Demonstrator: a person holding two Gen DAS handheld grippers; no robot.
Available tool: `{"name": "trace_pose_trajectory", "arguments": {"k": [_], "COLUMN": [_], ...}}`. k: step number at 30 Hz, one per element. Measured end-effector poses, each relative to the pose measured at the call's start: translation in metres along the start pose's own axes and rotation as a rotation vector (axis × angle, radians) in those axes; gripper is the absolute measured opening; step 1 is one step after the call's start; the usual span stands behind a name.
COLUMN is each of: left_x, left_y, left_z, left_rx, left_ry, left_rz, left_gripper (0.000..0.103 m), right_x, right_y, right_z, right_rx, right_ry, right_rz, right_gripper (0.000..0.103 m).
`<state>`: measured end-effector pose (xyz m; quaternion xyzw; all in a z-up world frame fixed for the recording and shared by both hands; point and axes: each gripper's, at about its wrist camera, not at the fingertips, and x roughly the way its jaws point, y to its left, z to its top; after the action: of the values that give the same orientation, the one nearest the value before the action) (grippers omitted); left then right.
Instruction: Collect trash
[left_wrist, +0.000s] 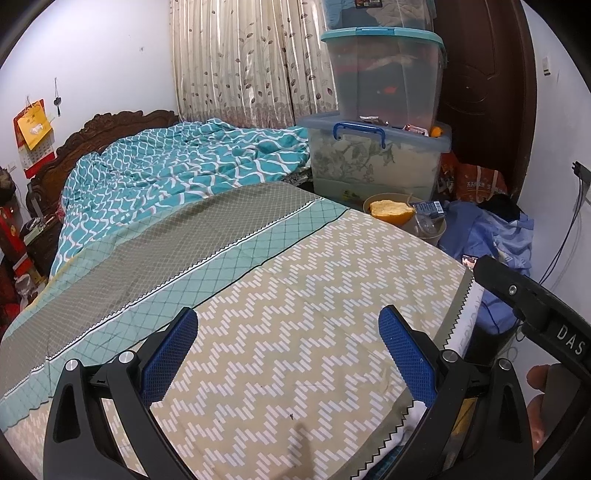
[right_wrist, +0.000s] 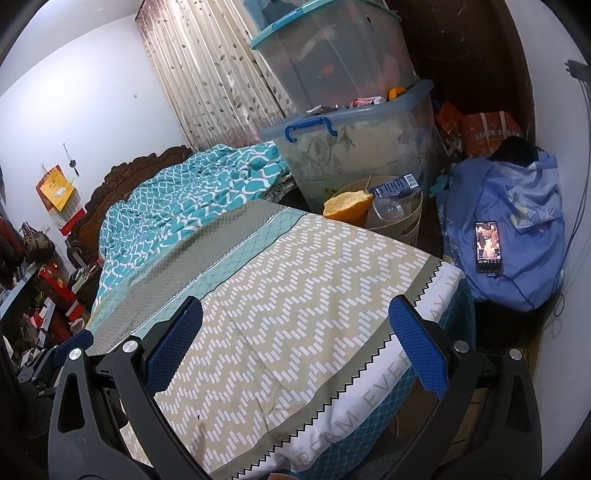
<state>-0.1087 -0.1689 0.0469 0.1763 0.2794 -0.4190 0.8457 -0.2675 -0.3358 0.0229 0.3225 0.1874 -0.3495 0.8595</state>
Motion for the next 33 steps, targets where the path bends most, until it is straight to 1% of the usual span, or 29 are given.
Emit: {"name": "trace_pose_trajectory", "arguments": {"k": [18,33], "left_x": [0.002,0.014], "left_y": [0.000,-0.002], "left_z": [-0.004,-0.005], "left_rx": [0.000,0.006], "left_ry": [0.013,0.052], "left_rz": [0.002,0.003], "left_gripper": [0.094,0.094], "right_x": [-0.001,0.000], "right_y": [0.002,0.001], "right_z": [0.001,-0.001], "right_rx": [-0.001,0.002], "right_ry": [-0.001,0.006], "right_rz": [0.000,0.000], "right_gripper": [0.100,0.100]}}
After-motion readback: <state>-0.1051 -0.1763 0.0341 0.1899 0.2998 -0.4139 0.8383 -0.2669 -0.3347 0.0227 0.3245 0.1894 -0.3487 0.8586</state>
